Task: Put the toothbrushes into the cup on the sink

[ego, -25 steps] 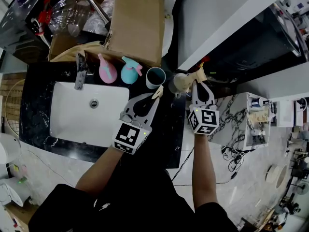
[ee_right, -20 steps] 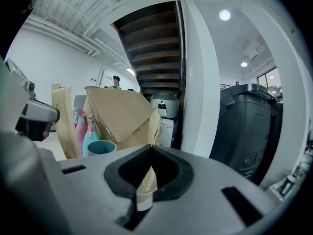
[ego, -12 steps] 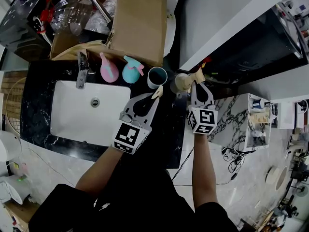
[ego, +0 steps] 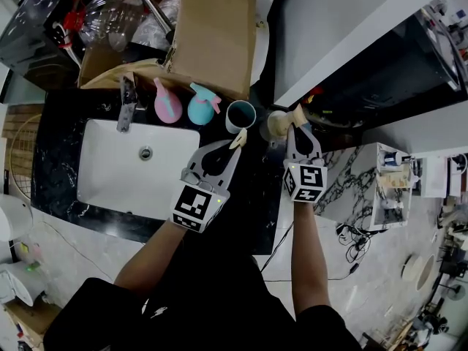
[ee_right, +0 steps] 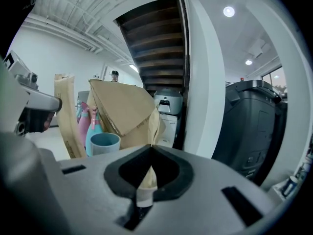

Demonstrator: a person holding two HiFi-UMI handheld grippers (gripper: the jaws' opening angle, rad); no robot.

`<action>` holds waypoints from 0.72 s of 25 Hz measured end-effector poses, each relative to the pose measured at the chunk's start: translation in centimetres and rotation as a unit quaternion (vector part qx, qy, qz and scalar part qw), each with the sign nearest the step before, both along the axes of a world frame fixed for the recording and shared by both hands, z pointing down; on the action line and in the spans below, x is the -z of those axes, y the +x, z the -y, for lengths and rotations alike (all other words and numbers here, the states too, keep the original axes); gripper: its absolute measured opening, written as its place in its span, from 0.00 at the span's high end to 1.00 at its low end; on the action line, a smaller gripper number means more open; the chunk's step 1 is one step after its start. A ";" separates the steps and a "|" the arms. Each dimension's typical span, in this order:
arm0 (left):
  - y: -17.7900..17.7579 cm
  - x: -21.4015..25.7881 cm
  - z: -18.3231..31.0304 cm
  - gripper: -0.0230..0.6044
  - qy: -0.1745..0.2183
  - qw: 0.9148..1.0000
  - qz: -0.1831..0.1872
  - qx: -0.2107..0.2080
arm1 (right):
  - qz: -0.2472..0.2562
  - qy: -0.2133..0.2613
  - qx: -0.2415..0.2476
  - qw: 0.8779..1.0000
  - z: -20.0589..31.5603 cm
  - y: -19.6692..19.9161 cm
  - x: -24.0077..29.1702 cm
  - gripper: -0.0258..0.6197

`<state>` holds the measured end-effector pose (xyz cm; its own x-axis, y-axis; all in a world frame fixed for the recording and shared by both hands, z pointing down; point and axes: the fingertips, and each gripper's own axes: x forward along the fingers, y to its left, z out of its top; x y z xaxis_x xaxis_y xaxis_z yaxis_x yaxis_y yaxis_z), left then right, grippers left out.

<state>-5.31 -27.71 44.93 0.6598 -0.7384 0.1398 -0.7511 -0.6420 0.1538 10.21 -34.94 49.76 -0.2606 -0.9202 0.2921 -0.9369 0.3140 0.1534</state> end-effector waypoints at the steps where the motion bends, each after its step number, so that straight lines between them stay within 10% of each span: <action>1: -0.1 0.0 0.0 0.91 0.000 1.000 0.000 0.001 | -0.002 -0.002 0.002 1.000 0.0 -0.1 -0.2 0.95; 18: -1.8 0.7 -0.7 0.91 0.007 0.999 0.006 0.039 | -0.012 -0.025 0.058 0.998 -1.1 -2.4 -1.9 0.94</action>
